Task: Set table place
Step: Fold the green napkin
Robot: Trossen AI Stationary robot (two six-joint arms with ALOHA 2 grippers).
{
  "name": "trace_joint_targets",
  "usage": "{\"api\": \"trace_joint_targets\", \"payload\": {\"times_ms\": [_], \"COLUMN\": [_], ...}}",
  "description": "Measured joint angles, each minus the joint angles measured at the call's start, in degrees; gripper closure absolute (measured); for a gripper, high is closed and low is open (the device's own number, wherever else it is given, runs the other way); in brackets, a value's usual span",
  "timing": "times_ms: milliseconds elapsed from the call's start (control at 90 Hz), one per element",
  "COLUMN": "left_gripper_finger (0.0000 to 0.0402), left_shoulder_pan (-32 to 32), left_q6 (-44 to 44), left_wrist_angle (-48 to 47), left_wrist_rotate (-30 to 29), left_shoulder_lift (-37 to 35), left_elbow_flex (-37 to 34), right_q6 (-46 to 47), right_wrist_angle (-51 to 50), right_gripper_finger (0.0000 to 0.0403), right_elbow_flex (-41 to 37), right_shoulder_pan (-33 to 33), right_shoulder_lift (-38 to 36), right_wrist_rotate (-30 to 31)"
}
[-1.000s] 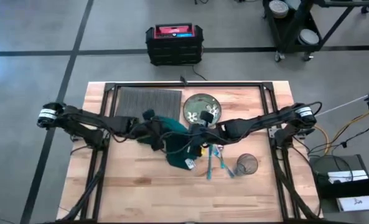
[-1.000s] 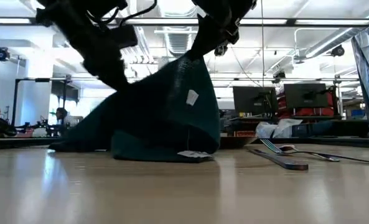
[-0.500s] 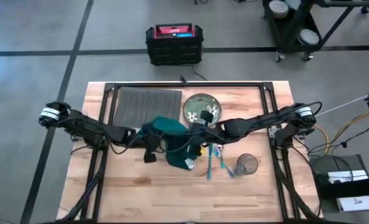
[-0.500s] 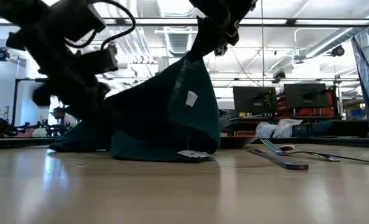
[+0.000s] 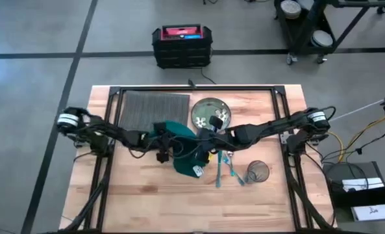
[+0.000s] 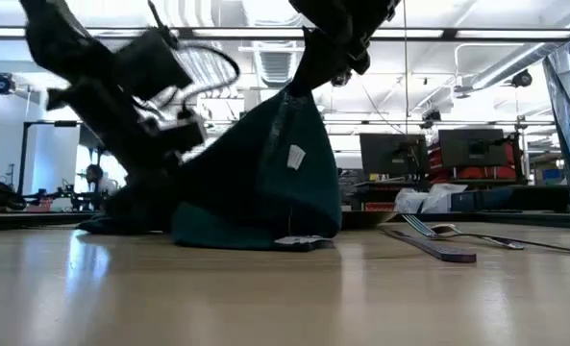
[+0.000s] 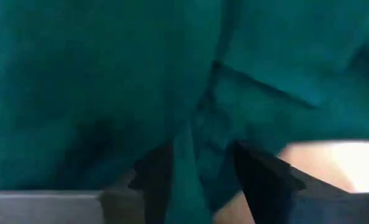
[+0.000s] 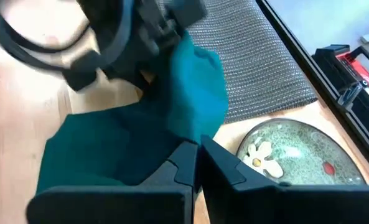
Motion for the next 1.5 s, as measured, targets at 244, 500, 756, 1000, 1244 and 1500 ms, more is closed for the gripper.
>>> {"api": "trace_joint_targets", "payload": {"times_ms": [244,500,756,1000,1244,1500], "left_gripper_finger": [0.0310,0.0397,0.0400,0.0400,0.0400,0.0347], "left_shoulder_pan": [0.8,-1.9,-10.4,-12.4,-16.2,-17.7], "left_q6": [1.0,-3.5,-20.2,-27.5,-36.8,-40.4], "left_wrist_angle": [5.6,-14.9,-40.4,-46.3,-31.0,-24.6], "left_wrist_rotate": [-0.5,-1.4,15.5,17.7,22.6,29.3], "left_shoulder_lift": [4.1,-5.4,-26.4,-40.3,-38.3,-27.1], "left_elbow_flex": [1.2,6.6,18.0,17.0,4.3,0.9], "right_q6": [1.0,-0.1,-3.6,-6.7,-4.9,-4.6], "right_wrist_angle": [0.5,0.0,-2.7,-3.1,-4.2,-5.8], "right_gripper_finger": [0.0403,0.0403,0.0403,0.0403,0.0403,0.0403], "right_elbow_flex": [-1.4,-1.3,1.4,1.6,1.5,1.3], "right_shoulder_pan": [0.0,0.2,0.3,-0.3,-0.1,-0.2], "right_shoulder_lift": [0.0,-0.5,-3.9,-5.6,-2.9,-0.2], "right_wrist_rotate": [-0.2,-0.5,-0.5,-2.4,-10.1,-12.7]}}
